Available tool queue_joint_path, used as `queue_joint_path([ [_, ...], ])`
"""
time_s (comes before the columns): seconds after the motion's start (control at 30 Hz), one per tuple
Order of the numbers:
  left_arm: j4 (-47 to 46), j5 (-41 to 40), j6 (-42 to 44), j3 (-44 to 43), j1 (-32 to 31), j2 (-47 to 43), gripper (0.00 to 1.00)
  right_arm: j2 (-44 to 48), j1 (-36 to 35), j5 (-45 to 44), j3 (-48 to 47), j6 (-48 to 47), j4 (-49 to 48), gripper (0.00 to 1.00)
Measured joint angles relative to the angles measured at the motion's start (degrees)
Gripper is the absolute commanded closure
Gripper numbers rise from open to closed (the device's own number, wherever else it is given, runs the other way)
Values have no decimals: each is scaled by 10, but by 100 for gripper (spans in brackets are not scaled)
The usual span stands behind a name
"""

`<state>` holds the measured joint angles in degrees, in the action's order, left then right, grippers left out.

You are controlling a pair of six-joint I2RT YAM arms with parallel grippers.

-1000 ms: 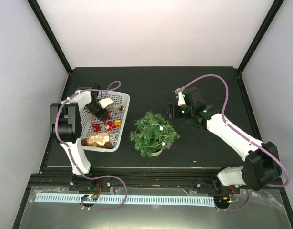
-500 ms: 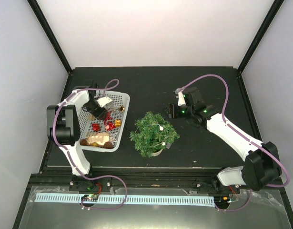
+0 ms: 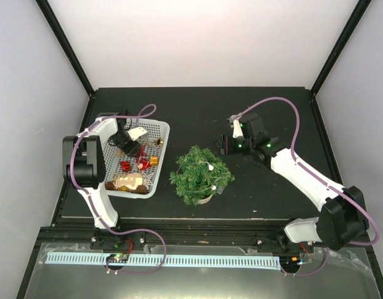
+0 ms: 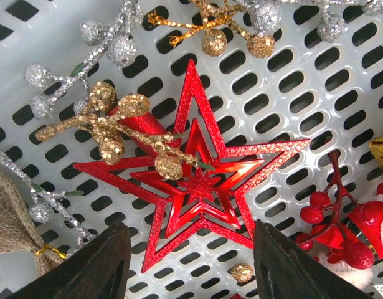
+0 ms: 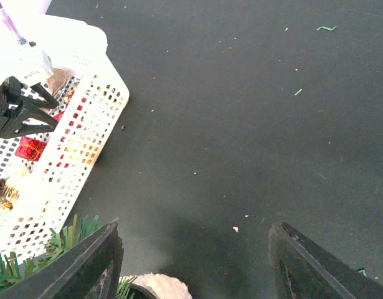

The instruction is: Decorate the small christmas tree

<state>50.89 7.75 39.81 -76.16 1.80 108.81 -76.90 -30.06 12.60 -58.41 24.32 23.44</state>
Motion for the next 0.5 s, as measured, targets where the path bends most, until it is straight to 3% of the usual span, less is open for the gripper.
queue_joint_path([
  [0.5, -15, 3, -9, 23, -8, 4, 22, 0, 0, 0, 0, 0, -1, 35],
])
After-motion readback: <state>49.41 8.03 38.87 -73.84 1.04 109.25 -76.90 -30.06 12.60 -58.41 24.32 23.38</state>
